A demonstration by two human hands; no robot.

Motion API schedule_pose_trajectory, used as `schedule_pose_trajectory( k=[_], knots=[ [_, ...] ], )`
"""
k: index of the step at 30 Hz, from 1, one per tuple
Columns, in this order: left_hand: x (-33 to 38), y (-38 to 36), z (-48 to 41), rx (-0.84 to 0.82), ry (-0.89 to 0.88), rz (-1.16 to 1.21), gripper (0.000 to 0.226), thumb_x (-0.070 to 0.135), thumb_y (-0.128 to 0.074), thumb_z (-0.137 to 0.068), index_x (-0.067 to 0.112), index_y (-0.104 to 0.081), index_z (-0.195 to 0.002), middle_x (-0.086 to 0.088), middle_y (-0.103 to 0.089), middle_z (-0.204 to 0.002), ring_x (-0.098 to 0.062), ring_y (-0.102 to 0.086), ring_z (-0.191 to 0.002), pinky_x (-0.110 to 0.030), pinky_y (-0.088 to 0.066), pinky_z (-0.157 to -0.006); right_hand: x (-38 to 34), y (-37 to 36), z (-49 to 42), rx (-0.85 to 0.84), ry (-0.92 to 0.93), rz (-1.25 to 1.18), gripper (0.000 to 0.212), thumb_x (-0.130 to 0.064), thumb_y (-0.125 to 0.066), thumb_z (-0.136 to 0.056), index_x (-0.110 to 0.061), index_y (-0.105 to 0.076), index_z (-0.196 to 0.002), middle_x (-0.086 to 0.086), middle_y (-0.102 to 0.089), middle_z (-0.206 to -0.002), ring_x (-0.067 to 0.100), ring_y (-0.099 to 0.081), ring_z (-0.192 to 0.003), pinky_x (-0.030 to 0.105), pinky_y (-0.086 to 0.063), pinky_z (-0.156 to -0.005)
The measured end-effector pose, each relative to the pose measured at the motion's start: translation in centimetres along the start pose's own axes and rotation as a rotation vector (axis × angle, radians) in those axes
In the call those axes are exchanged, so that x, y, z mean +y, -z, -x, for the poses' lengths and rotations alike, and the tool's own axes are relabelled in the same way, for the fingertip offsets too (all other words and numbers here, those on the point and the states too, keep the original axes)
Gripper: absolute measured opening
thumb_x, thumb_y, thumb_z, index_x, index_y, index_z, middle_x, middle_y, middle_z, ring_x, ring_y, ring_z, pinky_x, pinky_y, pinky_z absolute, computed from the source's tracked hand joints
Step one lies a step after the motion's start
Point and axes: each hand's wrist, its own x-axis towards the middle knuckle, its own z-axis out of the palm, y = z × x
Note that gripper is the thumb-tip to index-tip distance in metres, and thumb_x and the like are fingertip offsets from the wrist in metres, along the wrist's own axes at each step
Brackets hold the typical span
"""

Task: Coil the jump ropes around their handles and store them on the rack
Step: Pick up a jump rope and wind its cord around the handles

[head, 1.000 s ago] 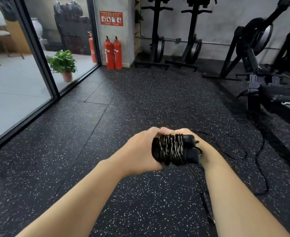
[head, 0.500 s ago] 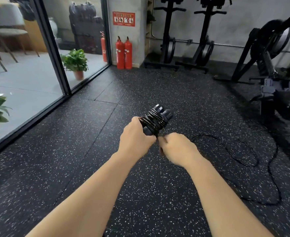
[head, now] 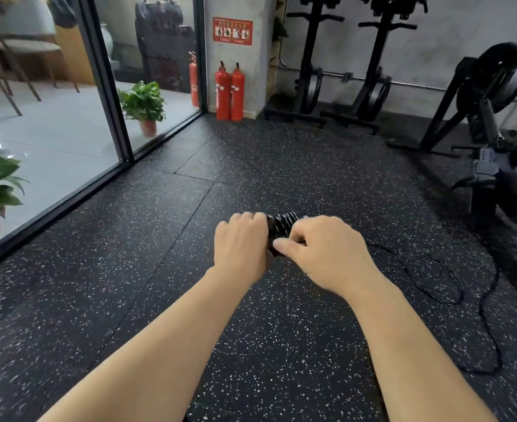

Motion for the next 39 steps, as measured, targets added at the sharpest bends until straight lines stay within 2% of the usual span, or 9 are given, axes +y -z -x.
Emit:
schedule_pose_trajectory(
  k=[6,10,14,19,23,28,32,36,39],
  knots=[
    [1.6,-0.1,0.6,-0.032,-0.278,-0.021,0.045,0.042,-0.058,-0.091,0.027,-0.048,-0.132,0.009,-0.054,-0.122,-0.018,-0.046,-0.122,-0.042,-0.024,-0.115,3.3,0.3,-0.7,0.112,-0.061,-0.078,0.046,-0.064,-0.053,-0.085,-0.024,-0.051,-0.063,-0.009,-0.057,-0.067,0.012,-0.054,-0.070,0.029,-0.036,-0.057],
    [1.7,0.6,0.9,-0.047,-0.447,0.083,0.035,0.041,-0.055,-0.091,0.025,-0.054,-0.122,0.010,-0.056,-0.116,-0.017,-0.048,-0.109,-0.031,-0.036,-0.097,4.9,0.1,-0.9,0.106,-0.107,-0.182,0.059,-0.074,-0.053,-0.077,-0.018,-0.049,-0.056,-0.010,-0.052,-0.055,0.009,-0.050,-0.059,0.032,-0.040,-0.059],
    [2.5,1.2,1.6,-0.080,-0.594,0.158,0.029,0.035,-0.055,-0.089,0.019,-0.054,-0.112,0.006,-0.059,-0.111,-0.020,-0.052,-0.102,-0.037,-0.044,-0.086,6.1,-0.2,-1.1,-0.017,-0.161,-0.358,0.063,-0.072,-0.054,-0.075,-0.017,-0.042,-0.047,-0.012,-0.038,-0.041,0.007,-0.036,-0.043,0.030,-0.032,-0.054],
    [3.1,1.1,2.1,-0.115,-0.678,0.314,0.037,0.037,-0.062,-0.079,0.022,-0.045,-0.109,0.013,-0.057,-0.090,-0.013,-0.053,-0.084,-0.032,-0.044,-0.073,7.5,0.5,-0.8,-0.217,-0.234,-0.683,0.060,-0.064,-0.064,-0.067,-0.004,-0.059,-0.061,-0.004,-0.046,-0.047,0.008,-0.038,-0.041,0.018,-0.034,-0.045],
    [3.7,1.9,3.1,-0.121,-0.682,0.601,0.062,0.026,-0.072,-0.072,0.041,-0.021,-0.103,0.022,-0.047,-0.072,-0.004,-0.047,-0.061,-0.015,-0.030,-0.055,9.0,0.2,-0.4,-0.244,-0.266,-0.697,0.061,-0.067,-0.063,-0.066,-0.006,-0.056,-0.069,0.002,-0.038,-0.051,0.013,-0.029,-0.045,0.020,-0.026,-0.040],
    [4.2,1.7,3.2,-0.126,-0.677,0.660,0.061,0.021,-0.071,-0.073,0.022,-0.032,-0.120,0.009,-0.056,-0.070,-0.018,-0.056,-0.063,-0.031,-0.043,-0.060,9.5,-0.9,-0.3,-0.355,-0.323,-0.750,0.051,-0.060,-0.068,-0.069,-0.013,-0.051,-0.062,-0.004,-0.043,-0.051,0.010,-0.035,-0.046,0.024,-0.029,-0.047],
    [4.2,1.5,3.1,-0.128,-0.729,0.511,0.053,0.028,-0.061,-0.077,0.029,-0.049,-0.129,0.014,-0.059,-0.091,-0.011,-0.054,-0.081,-0.040,-0.049,-0.076,9.6,-1.8,-0.1,-0.513,-0.414,-0.861,0.075,-0.058,-0.078,-0.062,-0.001,-0.068,-0.109,0.002,-0.070,-0.111,0.024,-0.069,-0.094,0.034,-0.053,-0.086],
    [4.5,2.4,3.5,-0.128,-0.530,0.730,0.045,0.022,-0.074,-0.074,0.027,-0.062,-0.117,0.014,-0.067,-0.095,-0.005,-0.055,-0.086,-0.037,-0.049,-0.084,9.0,-2.8,0.1,-0.367,-0.355,-0.817,0.020,-0.005,-0.050,-0.096,0.011,-0.061,-0.089,0.035,-0.064,-0.102,0.035,-0.066,-0.087,0.048,-0.050,-0.090],
    [4.9,2.8,3.2,-0.077,-0.360,0.851,0.037,0.023,-0.074,-0.067,0.028,-0.064,-0.102,0.009,-0.069,-0.087,-0.010,-0.061,-0.082,-0.038,-0.052,-0.077,8.5,-3.9,0.2,-0.193,-0.480,-1.119,0.035,-0.006,-0.029,-0.102,-0.009,-0.045,-0.071,0.008,-0.063,-0.056,0.011,-0.056,-0.044,0.025,-0.051,-0.047]
  ],
)
